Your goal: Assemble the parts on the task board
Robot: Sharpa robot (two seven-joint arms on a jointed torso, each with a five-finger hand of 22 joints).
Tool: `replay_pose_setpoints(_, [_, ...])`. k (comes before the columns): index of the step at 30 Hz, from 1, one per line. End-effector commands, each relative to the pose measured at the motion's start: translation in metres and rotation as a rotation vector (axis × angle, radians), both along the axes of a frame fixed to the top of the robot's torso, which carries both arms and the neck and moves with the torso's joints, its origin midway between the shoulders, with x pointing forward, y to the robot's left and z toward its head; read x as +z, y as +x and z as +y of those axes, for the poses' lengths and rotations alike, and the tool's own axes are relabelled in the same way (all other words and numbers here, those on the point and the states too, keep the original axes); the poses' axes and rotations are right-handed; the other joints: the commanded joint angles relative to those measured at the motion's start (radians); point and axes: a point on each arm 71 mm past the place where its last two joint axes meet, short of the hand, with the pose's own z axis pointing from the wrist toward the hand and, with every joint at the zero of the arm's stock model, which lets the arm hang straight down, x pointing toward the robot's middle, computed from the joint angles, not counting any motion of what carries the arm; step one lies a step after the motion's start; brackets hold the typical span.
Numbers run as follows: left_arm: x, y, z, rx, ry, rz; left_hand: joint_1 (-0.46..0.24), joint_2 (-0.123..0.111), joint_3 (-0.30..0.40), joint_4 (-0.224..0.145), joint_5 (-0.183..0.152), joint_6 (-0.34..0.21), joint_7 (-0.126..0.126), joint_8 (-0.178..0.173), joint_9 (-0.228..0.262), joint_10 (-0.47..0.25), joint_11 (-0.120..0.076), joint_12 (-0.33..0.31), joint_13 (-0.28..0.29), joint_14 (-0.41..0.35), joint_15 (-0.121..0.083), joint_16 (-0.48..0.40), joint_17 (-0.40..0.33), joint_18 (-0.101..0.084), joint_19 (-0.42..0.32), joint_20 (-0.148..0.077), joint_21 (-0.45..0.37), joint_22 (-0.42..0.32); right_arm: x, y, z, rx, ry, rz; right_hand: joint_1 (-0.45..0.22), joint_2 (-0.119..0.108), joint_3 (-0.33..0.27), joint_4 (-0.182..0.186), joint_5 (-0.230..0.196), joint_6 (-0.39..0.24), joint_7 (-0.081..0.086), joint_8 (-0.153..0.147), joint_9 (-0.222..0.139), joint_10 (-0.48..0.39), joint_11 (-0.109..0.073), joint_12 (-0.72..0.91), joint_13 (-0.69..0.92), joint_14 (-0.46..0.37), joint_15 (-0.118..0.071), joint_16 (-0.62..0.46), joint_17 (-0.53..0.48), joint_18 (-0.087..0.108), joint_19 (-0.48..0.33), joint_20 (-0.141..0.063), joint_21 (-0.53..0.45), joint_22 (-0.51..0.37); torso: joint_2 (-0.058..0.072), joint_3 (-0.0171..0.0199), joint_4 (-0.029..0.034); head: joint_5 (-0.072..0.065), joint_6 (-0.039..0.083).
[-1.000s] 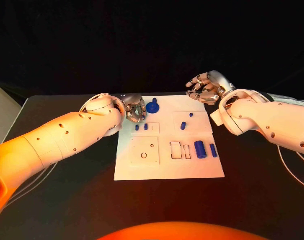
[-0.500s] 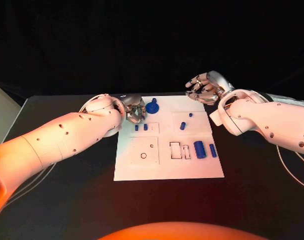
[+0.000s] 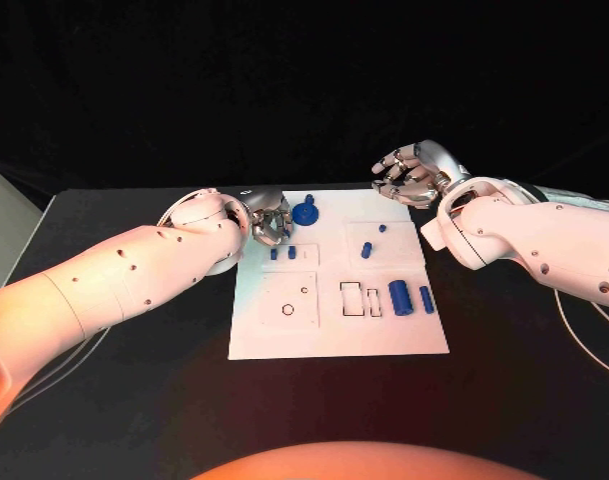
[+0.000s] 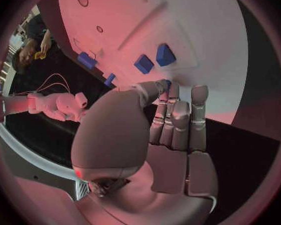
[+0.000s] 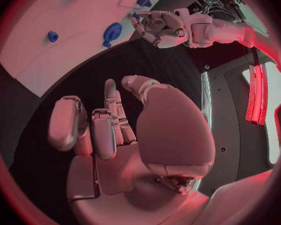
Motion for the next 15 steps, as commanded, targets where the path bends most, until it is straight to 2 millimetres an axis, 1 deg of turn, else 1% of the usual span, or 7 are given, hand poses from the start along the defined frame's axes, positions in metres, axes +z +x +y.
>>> replay_pose_setpoints(1, [-0.0057,-0.004,-0.0044,-0.024,0.002,0.016,0.001,-0.009,-0.005,-0.002,0.0,-0.008,0.001,-0.008,-0.003,-0.011,0.001,0.006,0.003,-0.006,0.001,-0.004,-0.005,-0.002,-0.009,-0.001,-0.005,-0.002,0.0004,-0.0002,0.0006,0.009,-0.006,-0.012,-0.014,0.0,0.0,-0.008,0.006,0.004,0.003,0.006,0.002,0.004,0.0,-0.003,-0.001,0.05,-0.002,-0.008,0.004,0.019,0.006,0.0,-0.009,-0.004,0.0,0.0004,0.0005,0.0,-0.001])
replay_pose_setpoints(6, [-0.0053,-0.0041,-0.0048,-0.022,-0.003,0.011,0.001,-0.012,-0.006,-0.003,0.0,-0.029,0.001,-0.027,-0.008,-0.033,0.004,0.021,0.015,-0.015,0.004,-0.002,-0.013,-0.001,-0.013,0.002,-0.006,-0.004,0.0002,-0.0001,0.0004,0.008,-0.006,-0.012,-0.015,-0.001,-0.001,-0.008,0.006,0.003,0.004,0.006,0.002,0.003,0.001,-0.005,-0.003,0.049,-0.002,-0.01,0.0,0.02,0.004,0.0,-0.014,-0.008,0.0,0.0,0.0006,0.0,-0.002])
replay_pose_setpoints(11, [-0.0055,-0.0039,-0.0044,-0.018,-0.004,0.013,-0.001,-0.015,-0.005,-0.001,0.0,-0.054,0.0,-0.048,-0.013,-0.057,0.008,0.037,0.028,-0.024,0.008,-0.001,-0.023,-0.001,-0.018,0.005,-0.009,-0.008,-0.0004,-0.0002,0.0004,0.007,-0.006,-0.011,-0.016,-0.002,-0.001,-0.008,0.006,0.003,0.004,0.006,0.001,0.003,0.001,-0.006,-0.004,0.048,-0.002,-0.013,-0.006,0.022,0.002,0.0,-0.021,-0.015,0.0,0.0012,0.0001,0.001,-0.002])
replay_pose_setpoints(15, [-0.0061,-0.0036,-0.0033,-0.013,-0.001,0.018,-0.002,-0.018,-0.005,0.001,0.0,-0.077,-0.004,-0.065,-0.019,-0.074,0.011,0.049,0.037,-0.03,0.011,-0.001,-0.032,0.0,-0.022,0.008,-0.011,-0.011,-0.0005,-0.0003,0.0003,0.006,-0.005,-0.013,-0.018,-0.003,-0.002,-0.01,0.006,0.0,0.005,0.004,0.001,-0.001,0.003,-0.012,-0.009,0.044,0.0,-0.021,-0.018,0.025,-0.004,0.001,-0.035,-0.027,0.0,0.0013,-0.0002,0.002,-0.003])
